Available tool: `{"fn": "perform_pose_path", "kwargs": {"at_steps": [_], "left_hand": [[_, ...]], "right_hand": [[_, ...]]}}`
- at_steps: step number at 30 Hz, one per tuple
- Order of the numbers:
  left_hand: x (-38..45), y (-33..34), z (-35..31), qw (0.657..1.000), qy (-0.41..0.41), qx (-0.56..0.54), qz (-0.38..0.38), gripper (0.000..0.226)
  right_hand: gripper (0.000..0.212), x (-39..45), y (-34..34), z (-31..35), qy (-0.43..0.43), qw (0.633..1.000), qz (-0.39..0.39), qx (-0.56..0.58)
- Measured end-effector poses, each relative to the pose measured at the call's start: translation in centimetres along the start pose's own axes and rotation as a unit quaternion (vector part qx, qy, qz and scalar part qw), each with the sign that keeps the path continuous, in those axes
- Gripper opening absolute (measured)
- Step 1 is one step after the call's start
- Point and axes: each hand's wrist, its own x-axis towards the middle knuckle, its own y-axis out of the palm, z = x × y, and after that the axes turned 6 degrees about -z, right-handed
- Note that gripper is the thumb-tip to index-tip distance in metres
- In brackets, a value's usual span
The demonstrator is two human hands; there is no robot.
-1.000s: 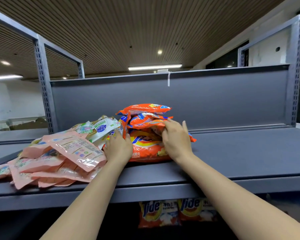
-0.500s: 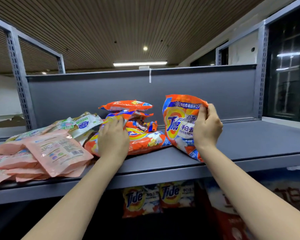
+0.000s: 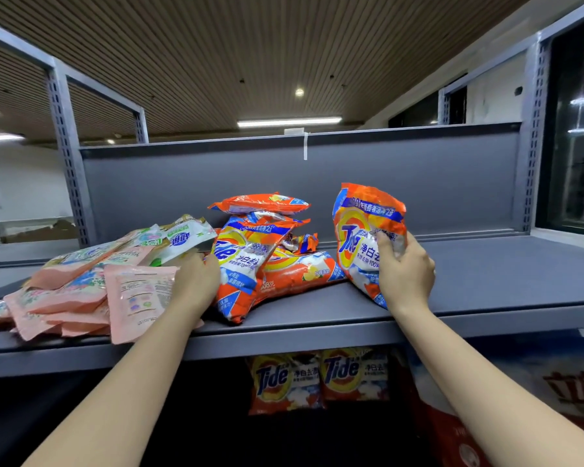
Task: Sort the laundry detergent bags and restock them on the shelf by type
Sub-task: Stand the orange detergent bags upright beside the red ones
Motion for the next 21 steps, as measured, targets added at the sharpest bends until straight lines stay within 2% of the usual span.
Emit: {"fn": "perform_pose_path", "kwargs": {"at_steps": [4,7,11,14,18,21], "left_hand": [[1.4,0.0,0.0,0.999,-0.025,-0.003,0.043,0.051],[2.0,0.2,0.0,0.997,-0.029,0.044,0.058,0.064],[1.6,0.8,-0.6,0.990,0.013,0.143,-0.009,0.068],[0.4,1.8,-2.1,0.985,0.032,0.168,-0.032,0.065],[-1.0,3.1,-3.6,0.986,0.031,0.160,-0.032,0.067],[-0.1,2.7,-3.2,0.994,-0.007,0.109,0.014,0.068]], "right_hand": [[0.041,-0.8,0.8,0.1,-0.049,0.999,-0.017,-0.015],[0.042,-1.1,1.0,0.0,-0.079,0.996,-0.030,-0.026],[0.042,-1.1,1.3,0.5,-0.094,0.994,-0.038,-0.050],[0.030,-0.9,1.7,0.6,-0.070,0.995,-0.040,-0.064],[0.026,-0.8,2.1,0.3,-0.075,0.993,-0.055,-0.078],[0.029,-0.7,2.1,0.1,-0.057,0.995,-0.057,-0.061]]}}
